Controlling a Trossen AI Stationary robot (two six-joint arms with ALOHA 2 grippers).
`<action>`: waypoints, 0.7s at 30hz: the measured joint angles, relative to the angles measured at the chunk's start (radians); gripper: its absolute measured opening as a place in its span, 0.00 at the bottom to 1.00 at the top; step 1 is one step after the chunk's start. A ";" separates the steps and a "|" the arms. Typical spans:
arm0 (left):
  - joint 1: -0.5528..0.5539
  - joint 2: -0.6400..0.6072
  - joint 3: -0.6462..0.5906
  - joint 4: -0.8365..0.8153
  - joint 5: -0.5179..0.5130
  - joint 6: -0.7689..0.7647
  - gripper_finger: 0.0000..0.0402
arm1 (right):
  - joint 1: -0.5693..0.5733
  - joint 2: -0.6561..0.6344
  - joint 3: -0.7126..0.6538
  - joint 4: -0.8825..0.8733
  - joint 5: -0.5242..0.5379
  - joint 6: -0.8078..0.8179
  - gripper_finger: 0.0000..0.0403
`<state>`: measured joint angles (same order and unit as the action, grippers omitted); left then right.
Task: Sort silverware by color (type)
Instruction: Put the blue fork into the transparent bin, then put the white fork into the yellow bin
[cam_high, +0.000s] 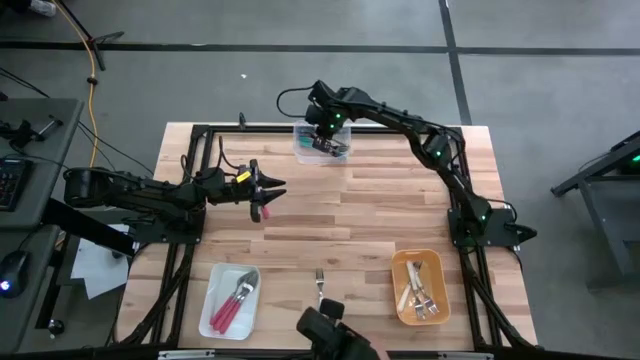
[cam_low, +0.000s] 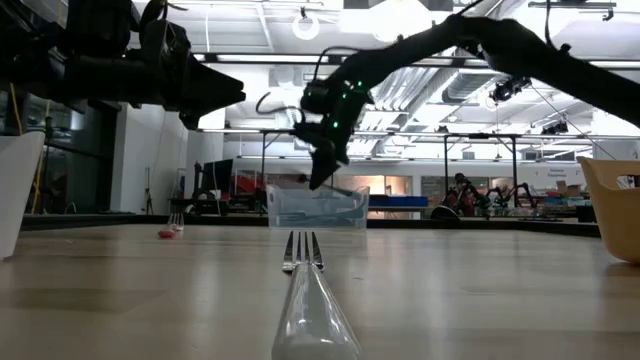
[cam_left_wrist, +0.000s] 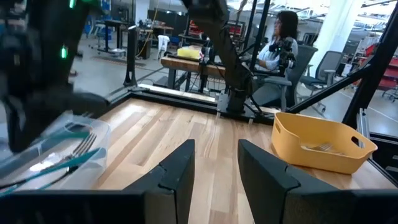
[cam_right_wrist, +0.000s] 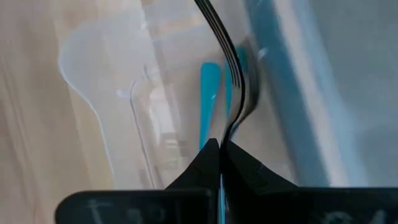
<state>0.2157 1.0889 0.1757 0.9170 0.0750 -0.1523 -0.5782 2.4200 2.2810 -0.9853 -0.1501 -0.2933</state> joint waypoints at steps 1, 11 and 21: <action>0.000 0.000 0.000 0.004 0.000 0.007 0.29 | -0.002 0.010 0.000 -0.001 -0.010 -0.001 0.00; 0.001 0.000 0.000 0.008 -0.007 0.012 0.29 | -0.018 0.022 0.002 0.011 -0.024 0.022 0.06; 0.001 0.000 0.000 0.008 -0.008 0.016 0.29 | -0.017 0.009 0.019 -0.037 0.033 0.001 0.16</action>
<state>0.2165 1.0885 0.1761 0.9245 0.0673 -0.1364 -0.5949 2.4292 2.3000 -1.0227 -0.1170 -0.2923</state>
